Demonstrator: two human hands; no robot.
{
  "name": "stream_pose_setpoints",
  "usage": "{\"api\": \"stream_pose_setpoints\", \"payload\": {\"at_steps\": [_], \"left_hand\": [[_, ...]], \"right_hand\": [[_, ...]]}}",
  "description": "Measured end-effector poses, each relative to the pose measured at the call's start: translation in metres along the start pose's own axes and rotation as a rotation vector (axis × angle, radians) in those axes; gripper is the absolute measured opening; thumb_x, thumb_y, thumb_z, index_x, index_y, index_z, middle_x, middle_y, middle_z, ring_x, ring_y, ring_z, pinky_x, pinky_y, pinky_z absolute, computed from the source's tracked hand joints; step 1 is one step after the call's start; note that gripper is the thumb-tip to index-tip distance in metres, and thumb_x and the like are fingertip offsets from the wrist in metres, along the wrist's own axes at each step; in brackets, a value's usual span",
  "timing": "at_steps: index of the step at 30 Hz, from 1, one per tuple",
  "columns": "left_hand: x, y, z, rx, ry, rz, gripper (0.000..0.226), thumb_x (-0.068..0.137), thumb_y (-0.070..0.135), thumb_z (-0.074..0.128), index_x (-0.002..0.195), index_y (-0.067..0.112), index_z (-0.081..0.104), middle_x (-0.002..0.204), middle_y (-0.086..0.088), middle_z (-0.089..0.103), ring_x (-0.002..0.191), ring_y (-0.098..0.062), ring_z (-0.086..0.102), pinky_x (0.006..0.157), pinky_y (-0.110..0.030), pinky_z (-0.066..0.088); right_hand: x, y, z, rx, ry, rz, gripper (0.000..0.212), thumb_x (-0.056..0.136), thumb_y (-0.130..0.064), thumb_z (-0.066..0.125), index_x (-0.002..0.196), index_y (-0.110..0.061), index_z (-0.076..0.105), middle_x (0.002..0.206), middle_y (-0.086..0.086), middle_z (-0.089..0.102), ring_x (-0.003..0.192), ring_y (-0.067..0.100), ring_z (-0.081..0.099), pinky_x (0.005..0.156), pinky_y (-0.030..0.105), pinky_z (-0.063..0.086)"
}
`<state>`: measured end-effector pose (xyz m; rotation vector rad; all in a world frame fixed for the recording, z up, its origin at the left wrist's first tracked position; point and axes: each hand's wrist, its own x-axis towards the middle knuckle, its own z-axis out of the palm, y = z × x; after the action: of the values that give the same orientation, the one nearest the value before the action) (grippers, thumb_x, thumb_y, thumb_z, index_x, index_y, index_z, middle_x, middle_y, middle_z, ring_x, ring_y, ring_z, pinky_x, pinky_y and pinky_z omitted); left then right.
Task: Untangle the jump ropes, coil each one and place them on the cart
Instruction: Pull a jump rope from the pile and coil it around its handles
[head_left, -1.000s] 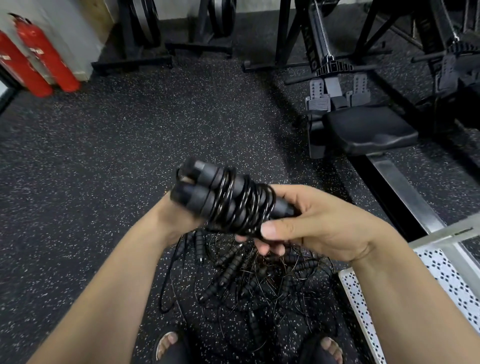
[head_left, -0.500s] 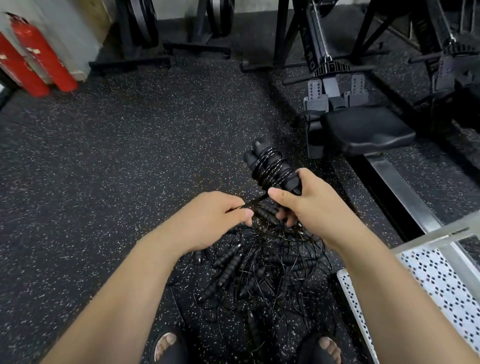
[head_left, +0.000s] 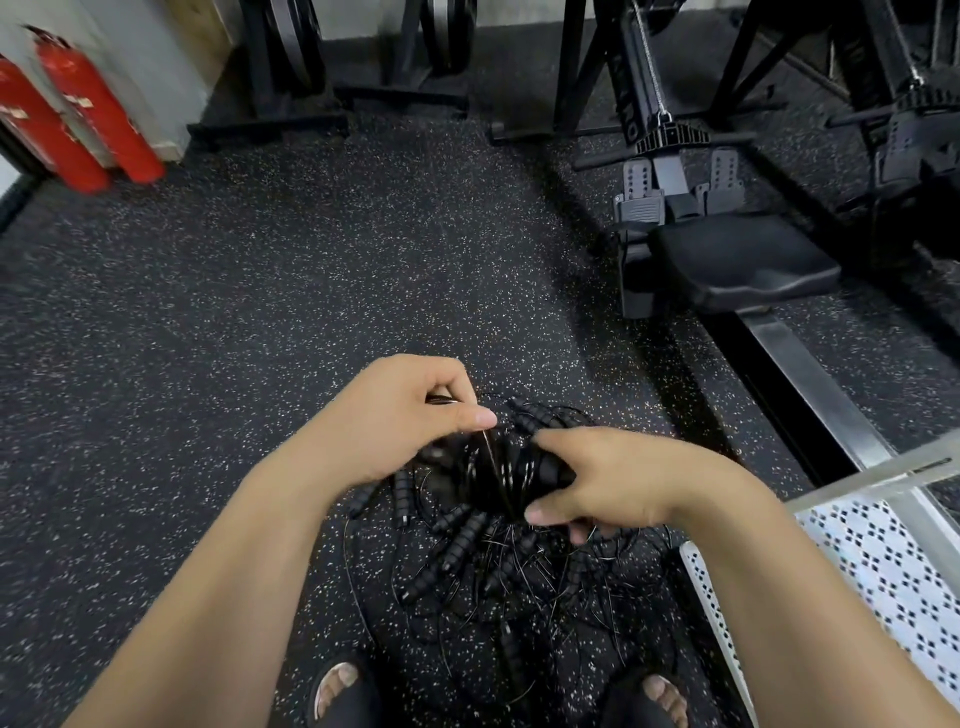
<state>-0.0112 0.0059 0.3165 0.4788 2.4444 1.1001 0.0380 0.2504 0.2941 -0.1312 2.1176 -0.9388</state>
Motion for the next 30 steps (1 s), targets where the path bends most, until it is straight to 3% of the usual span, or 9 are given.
{"api": "stream_pose_setpoints", "payload": {"at_steps": [4, 9, 13, 15, 17, 19, 23, 27, 30], "left_hand": [[-0.003, -0.001, -0.015, -0.111, 0.027, 0.019, 0.016, 0.084, 0.04, 0.087, 0.084, 0.027, 0.077, 0.086, 0.001, 0.076, 0.079, -0.01, 0.065, 0.084, -0.035, 0.052], [-0.006, -0.009, -0.028, -0.408, 0.003, 0.009, 0.031, 0.089, 0.036, 0.082, 0.095, 0.007, 0.073, 0.081, -0.008, 0.062, 0.067, -0.018, 0.052, 0.065, -0.03, 0.044], [-0.011, 0.007, -0.02, -0.722, -0.177, 0.095, 0.025, 0.107, 0.004, 0.055, 0.1, 0.001, 0.078, 0.091, -0.014, 0.075, 0.097, -0.033, 0.077, 0.093, -0.052, 0.056], [0.0, -0.002, 0.001, -0.502, 0.01, 0.048, 0.038, 0.11, 0.007, 0.054, 0.086, 0.023, 0.079, 0.085, 0.004, 0.078, 0.089, -0.013, 0.075, 0.092, -0.043, 0.055], [0.008, -0.001, 0.011, -0.43, 0.233, -0.054, 0.032, 0.114, 0.016, 0.05, 0.091, 0.019, 0.071, 0.08, 0.002, 0.075, 0.075, -0.011, 0.067, 0.086, -0.036, 0.052], [0.011, 0.009, 0.021, -0.439, 0.194, -0.051, 0.04, 0.114, 0.017, 0.044, 0.084, 0.03, 0.067, 0.07, 0.001, 0.06, 0.063, -0.014, 0.049, 0.07, -0.036, 0.04], [0.013, 0.015, 0.031, -0.302, 0.098, -0.053, 0.041, 0.107, 0.028, 0.047, 0.072, 0.041, 0.062, 0.067, 0.008, 0.051, 0.068, -0.016, 0.044, 0.073, -0.041, 0.037], [0.009, 0.014, 0.032, -0.179, -0.076, -0.113, 0.022, 0.108, 0.028, 0.059, 0.086, 0.03, 0.062, 0.076, 0.019, 0.062, 0.07, -0.007, 0.054, 0.079, -0.035, 0.045], [0.007, 0.012, 0.031, -0.09, -0.133, -0.071, 0.02, 0.103, 0.027, 0.066, 0.118, 0.038, 0.071, 0.116, 0.026, 0.073, 0.109, 0.002, 0.067, 0.104, -0.034, 0.051]], "right_hand": [[-0.017, -0.01, -0.005, 0.215, -0.187, -0.2, 0.031, 0.101, -0.018, 0.077, 0.126, -0.009, 0.06, 0.106, 0.005, 0.076, 0.081, 0.02, 0.068, 0.063, 0.028, 0.052], [-0.034, -0.018, -0.014, 0.408, -0.257, -0.426, 0.032, 0.104, -0.004, 0.068, 0.131, 0.004, 0.054, 0.113, 0.011, 0.075, 0.076, 0.02, 0.06, 0.064, 0.031, 0.046], [-0.031, -0.018, -0.014, 0.564, -0.202, -0.571, 0.032, 0.104, -0.003, 0.063, 0.133, 0.005, 0.053, 0.113, 0.013, 0.071, 0.076, 0.02, 0.06, 0.063, 0.028, 0.048], [-0.027, -0.019, -0.014, 0.668, -0.13, -0.603, 0.032, 0.104, -0.006, 0.063, 0.135, -0.003, 0.058, 0.115, 0.014, 0.071, 0.077, 0.018, 0.06, 0.064, 0.025, 0.049], [-0.022, -0.019, -0.013, 0.791, -0.048, -0.611, 0.036, 0.102, -0.011, 0.065, 0.138, -0.007, 0.06, 0.117, 0.014, 0.071, 0.078, 0.017, 0.061, 0.065, 0.025, 0.05], [-0.017, -0.019, -0.01, 0.897, 0.05, -0.598, 0.041, 0.101, -0.015, 0.068, 0.141, -0.005, 0.06, 0.119, 0.016, 0.072, 0.079, 0.018, 0.062, 0.066, 0.026, 0.049], [-0.011, -0.021, -0.006, 0.933, 0.205, -0.53, 0.048, 0.1, -0.018, 0.069, 0.141, 0.004, 0.056, 0.116, 0.016, 0.073, 0.084, 0.021, 0.065, 0.071, 0.032, 0.047], [-0.007, -0.012, -0.013, 0.681, 0.282, -0.352, 0.048, 0.09, -0.023, 0.084, 0.132, -0.007, 0.067, 0.121, 0.006, 0.078, 0.104, 0.025, 0.071, 0.097, 0.041, 0.054], [-0.007, -0.002, -0.016, 0.534, 0.321, -0.29, 0.055, 0.075, -0.023, 0.097, 0.124, -0.019, 0.074, 0.122, 0.002, 0.08, 0.119, 0.026, 0.073, 0.115, 0.054, 0.048]]}}
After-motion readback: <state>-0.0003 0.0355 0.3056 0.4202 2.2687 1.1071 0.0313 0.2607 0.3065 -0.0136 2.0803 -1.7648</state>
